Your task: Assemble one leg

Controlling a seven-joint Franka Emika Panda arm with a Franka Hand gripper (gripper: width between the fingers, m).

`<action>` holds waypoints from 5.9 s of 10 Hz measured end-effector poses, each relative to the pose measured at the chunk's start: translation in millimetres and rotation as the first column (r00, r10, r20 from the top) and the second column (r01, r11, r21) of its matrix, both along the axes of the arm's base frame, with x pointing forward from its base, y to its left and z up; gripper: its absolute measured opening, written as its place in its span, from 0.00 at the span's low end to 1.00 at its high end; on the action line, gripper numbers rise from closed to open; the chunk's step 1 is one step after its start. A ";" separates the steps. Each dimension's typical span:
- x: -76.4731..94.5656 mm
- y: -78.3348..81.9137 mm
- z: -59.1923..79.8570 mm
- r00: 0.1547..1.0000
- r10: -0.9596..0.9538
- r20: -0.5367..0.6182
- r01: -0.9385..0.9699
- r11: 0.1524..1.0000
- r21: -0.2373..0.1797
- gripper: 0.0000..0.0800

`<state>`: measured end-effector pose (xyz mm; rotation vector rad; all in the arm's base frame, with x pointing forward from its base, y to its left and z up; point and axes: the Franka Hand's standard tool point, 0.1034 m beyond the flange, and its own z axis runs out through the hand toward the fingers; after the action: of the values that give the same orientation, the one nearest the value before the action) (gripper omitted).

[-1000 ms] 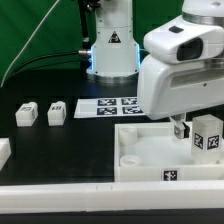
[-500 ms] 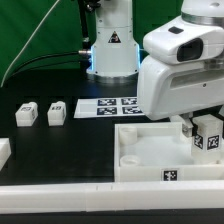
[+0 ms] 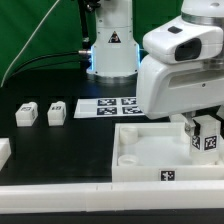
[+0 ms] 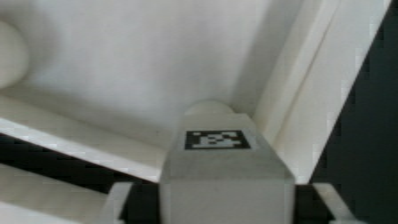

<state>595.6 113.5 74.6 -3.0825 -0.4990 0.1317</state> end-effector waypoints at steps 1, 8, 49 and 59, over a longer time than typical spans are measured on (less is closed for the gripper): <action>-0.1 0.4 0.0 1.000 -0.030 0.000 0.030 1.000 -0.001 0.36; -0.2 7.6 1.0 0.694 -0.720 0.021 0.720 0.693 -0.045 0.37; 3.8 -5.7 2.1 0.653 -0.756 0.043 0.757 0.651 -0.051 0.37; 1.0 -26.5 2.1 0.433 -0.897 0.086 0.900 0.425 -0.098 0.78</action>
Offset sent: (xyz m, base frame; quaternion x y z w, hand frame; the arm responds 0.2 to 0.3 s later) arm -0.0066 -0.0060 0.0011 -0.0112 0.0180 0.3414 0.9397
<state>596.6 87.0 76.7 -2.9532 1.2640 0.1010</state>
